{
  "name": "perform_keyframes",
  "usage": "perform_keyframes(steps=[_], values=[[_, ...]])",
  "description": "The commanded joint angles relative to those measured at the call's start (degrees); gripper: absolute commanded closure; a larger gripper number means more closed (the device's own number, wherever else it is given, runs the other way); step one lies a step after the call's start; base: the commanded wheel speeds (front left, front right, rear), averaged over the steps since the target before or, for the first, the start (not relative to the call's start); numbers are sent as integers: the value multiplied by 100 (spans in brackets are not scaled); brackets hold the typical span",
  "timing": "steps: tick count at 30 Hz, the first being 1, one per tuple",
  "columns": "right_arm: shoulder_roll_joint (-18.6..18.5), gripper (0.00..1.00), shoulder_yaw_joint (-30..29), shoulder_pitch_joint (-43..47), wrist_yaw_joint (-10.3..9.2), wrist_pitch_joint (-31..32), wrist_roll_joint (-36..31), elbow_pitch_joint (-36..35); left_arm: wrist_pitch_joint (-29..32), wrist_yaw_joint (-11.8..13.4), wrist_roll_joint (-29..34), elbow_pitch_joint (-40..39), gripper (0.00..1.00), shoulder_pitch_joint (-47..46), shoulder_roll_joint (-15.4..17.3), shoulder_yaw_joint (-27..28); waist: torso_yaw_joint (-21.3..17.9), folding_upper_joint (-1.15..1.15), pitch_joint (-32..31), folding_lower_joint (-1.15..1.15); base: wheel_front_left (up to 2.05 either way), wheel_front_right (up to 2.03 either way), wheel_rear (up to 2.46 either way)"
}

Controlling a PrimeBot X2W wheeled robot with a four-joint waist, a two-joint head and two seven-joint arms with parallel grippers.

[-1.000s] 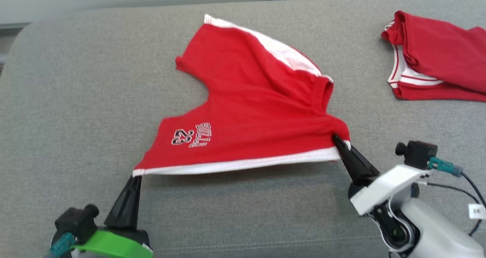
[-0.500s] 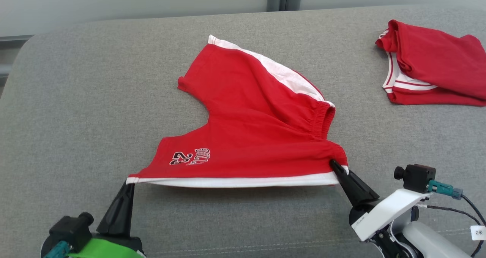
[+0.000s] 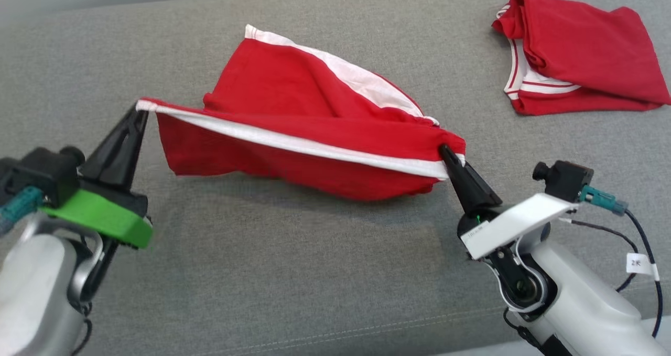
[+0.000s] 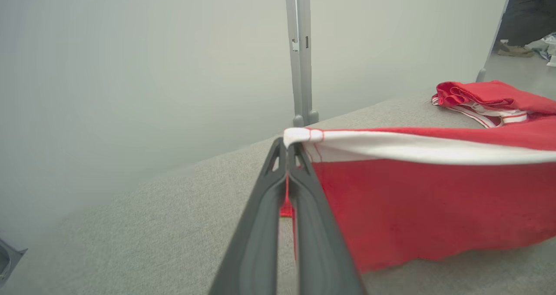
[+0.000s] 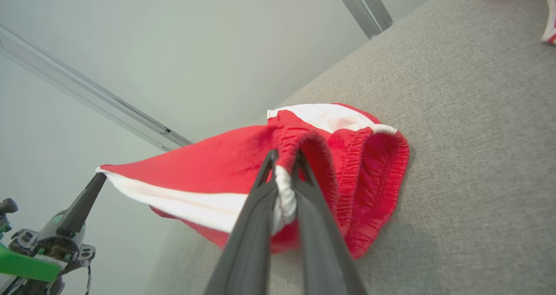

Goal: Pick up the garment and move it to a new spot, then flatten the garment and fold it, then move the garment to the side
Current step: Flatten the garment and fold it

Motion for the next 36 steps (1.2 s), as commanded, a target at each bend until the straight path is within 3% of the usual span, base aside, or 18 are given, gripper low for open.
perform_keyframes(steps=[1,6,14,21,36], values=[[68,100,-27,-150,0,-19,31,43,84,-7,-35,59,100,-248,146,-61,-312,0,401,0,0,0,0],[430,100,-168,-669,0,-22,131,348,355,-7,-229,413,100,-1346,549,-471,-580,0,887,0,0,0,0],[875,100,-139,-1429,0,-24,10,752,638,-7,-575,1436,100,-2774,859,-1315,-955,0,1480,0,0,0,0],[1185,100,-94,-1798,0,-25,-56,833,587,-7,-933,2195,100,-3668,944,-2073,-1217,0,1774,0,0,0,0],[1496,100,-97,-2010,0,-25,-134,736,334,-7,-1388,3321,100,-4988,945,-3490,-1514,0,2200,0,0,0,0]])
